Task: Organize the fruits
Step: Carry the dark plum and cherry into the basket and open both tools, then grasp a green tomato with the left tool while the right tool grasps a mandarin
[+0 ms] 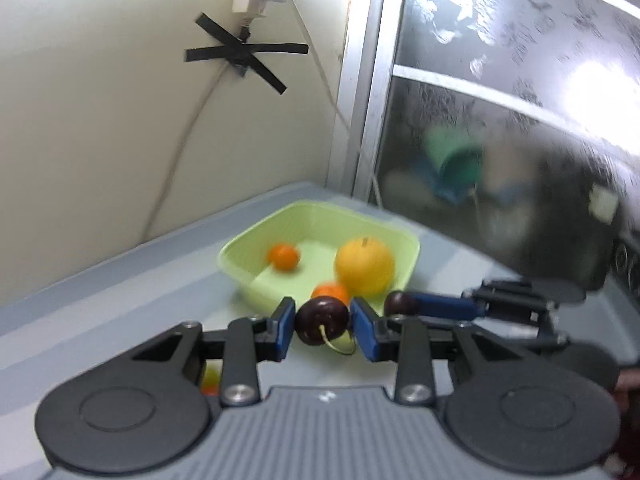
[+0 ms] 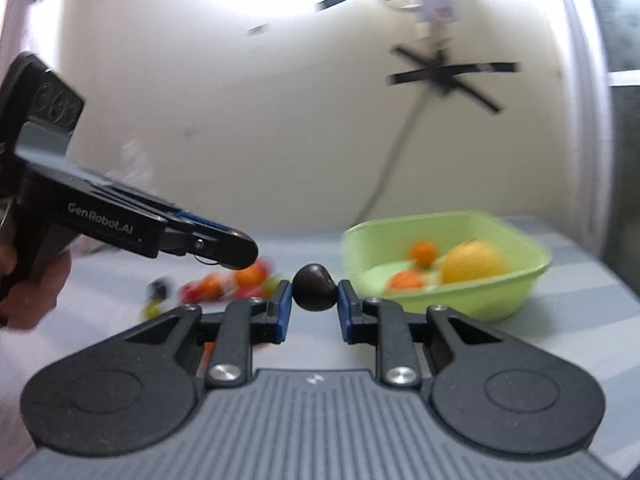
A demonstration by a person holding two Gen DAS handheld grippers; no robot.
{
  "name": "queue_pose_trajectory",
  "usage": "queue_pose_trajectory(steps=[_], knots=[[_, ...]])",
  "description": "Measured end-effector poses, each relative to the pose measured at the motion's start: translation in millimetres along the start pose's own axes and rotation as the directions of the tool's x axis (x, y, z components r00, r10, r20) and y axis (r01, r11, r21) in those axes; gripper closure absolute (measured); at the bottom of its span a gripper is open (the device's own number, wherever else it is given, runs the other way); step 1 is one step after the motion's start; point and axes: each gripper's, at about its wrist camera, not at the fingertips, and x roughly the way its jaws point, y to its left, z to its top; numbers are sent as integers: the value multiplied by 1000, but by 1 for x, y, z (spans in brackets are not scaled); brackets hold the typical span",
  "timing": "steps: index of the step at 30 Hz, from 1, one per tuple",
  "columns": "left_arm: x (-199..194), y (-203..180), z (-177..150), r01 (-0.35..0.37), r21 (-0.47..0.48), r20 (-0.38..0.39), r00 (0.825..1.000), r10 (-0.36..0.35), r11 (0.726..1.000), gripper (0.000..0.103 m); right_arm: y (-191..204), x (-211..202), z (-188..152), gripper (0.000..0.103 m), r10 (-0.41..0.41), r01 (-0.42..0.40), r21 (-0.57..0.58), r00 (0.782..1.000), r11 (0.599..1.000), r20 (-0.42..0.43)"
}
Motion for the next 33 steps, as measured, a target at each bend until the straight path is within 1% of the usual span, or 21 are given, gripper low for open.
queue_pose_trajectory(steps=[2,6,7,10,11,12,14,15,17,19,20,22,24,25,26,29,30,32,33], knots=[[28,3,14,14,-29,-8,1000,-14,999,72,-16,10,8,76,-41,41,14,999,999,11],[73,7,25,5,-49,-42,999,-7,999,71,-35,33,14,75,-100,100,-2,995,995,-3],[78,9,26,0,-57,-47,999,-3,998,71,-36,40,13,75,-113,113,-13,994,994,-10],[93,13,25,-9,-71,-59,998,5,997,64,-45,47,11,73,-121,121,-25,992,992,-22],[96,14,25,-14,-75,-63,998,9,997,57,-46,48,7,70,-125,125,-21,992,992,-23],[97,14,23,-21,-81,-66,998,16,996,55,-47,50,6,61,-130,130,-16,991,991,-26],[96,15,22,-21,-101,-62,998,15,995,54,-49,50,5,57,-137,137,-14,991,991,-11],[92,16,22,-25,-115,-58,998,18,993,54,-49,49,6,57,-138,138,-14,990,990,-2],[75,21,26,-24,-153,-23,1000,21,988,54,-51,45,5,57,-135,136,-8,991,991,17],[46,25,30,-18,-184,38,999,25,983,54,-52,41,4,57,-134,134,5,990,991,35],[26,26,29,-24,-192,73,997,39,981,54,-53,38,4,57,-135,135,12,989,991,52],[-16,26,22,-57,-199,130,988,84,978,54,-55,31,6,57,-138,136,29,987,990,87],[-56,26,6,-110,-205,163,976,145,973,54,-57,25,7,57,-134,128,54,984,990,116],[-78,26,-7,-147,-211,172,968,185,966,54,-56,21,8,57,-129,122,67,984,990,123],[-93,26,-17,-176,-219,172,961,215,960,54,-55,17,8,57,-121,111,78,984,991,129],[-133,29,-60,-286,-257,137,935,328,923,54,-45,5,10,57,-69,57,91,989,994,133],[-143,31,-72,-312,-269,122,927,354,911,54,-40,1,10,57,-50,38,91,990,995,129],[-154,36,-95,-350,-308,86,916,392,885,54,-28,-4,7,57,2,-12,92,994,996,108],[-157,39,-106,-347,-333,75,917,392,877,54,-21,-6,4,57,30,-39,94,996,995,90]])
